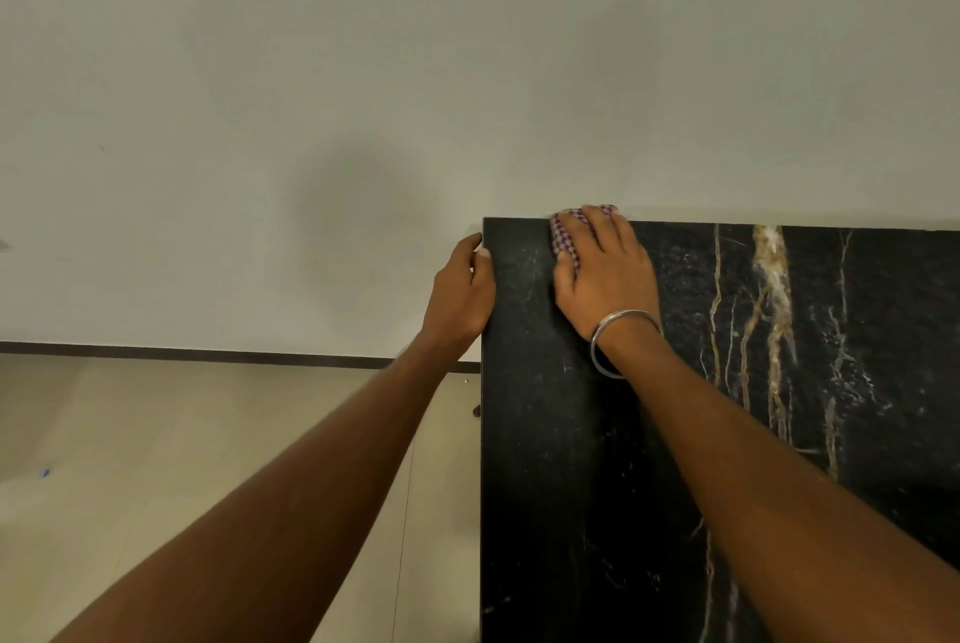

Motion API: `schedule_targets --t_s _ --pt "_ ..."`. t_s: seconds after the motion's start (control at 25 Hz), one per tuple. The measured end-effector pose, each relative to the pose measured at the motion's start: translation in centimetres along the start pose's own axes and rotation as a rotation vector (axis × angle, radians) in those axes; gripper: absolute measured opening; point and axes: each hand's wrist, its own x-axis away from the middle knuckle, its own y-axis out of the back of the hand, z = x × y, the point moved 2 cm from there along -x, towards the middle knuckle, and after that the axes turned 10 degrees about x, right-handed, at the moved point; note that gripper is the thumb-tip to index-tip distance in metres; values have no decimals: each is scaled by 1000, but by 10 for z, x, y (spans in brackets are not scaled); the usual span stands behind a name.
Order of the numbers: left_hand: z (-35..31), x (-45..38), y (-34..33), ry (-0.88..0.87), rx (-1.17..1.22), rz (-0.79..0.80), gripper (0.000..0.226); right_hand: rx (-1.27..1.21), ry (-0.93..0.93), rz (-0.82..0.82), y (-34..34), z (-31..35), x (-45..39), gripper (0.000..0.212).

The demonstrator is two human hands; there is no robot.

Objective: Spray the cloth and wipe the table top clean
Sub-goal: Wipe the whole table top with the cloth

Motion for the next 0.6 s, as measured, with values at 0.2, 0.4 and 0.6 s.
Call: schedule_targets --t_s 0.2,0.4,0.6 --pt "1 17 -1 11 61 18 42 13 -155 41 5 -27 29 53" --pt "-3 42 -1 33 65 39 42 37 -135 48 14 11 67 54" --pt "-6 73 3 44 58 55 42 21 -84 52 29 46 121 53"
